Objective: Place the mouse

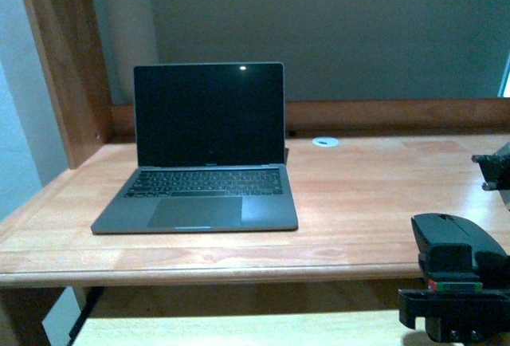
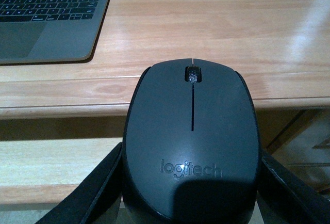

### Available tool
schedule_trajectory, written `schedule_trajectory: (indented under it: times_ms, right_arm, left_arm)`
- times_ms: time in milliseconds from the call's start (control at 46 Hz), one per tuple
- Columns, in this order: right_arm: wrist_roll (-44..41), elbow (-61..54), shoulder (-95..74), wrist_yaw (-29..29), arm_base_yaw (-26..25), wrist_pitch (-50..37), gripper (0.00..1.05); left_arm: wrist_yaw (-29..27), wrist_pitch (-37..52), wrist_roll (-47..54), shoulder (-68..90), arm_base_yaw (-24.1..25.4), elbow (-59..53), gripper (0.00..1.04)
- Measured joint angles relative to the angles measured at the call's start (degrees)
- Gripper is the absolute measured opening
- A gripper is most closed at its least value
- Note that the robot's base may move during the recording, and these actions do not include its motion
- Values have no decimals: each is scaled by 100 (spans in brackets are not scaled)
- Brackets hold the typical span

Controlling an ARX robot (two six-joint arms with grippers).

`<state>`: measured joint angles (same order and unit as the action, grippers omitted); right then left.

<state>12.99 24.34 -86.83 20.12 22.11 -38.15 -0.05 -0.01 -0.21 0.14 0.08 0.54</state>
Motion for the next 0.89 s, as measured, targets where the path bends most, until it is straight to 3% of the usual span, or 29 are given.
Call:
schedule_trajectory:
  times_ms: [174, 391, 891]
  right_arm:
    - [9, 31, -98, -22, 15, -168, 63]
    - [44, 1099, -1351, -4, -162, -68, 63]
    - [354, 3681, -3314, -17, -713, 1314, 63]
  left_arm:
    - [-2, -13, 0, 0, 0, 0, 98]
    - [-2, -13, 0, 0, -2, 0, 98]
    - [-2, -13, 0, 0, -2, 0, 98]
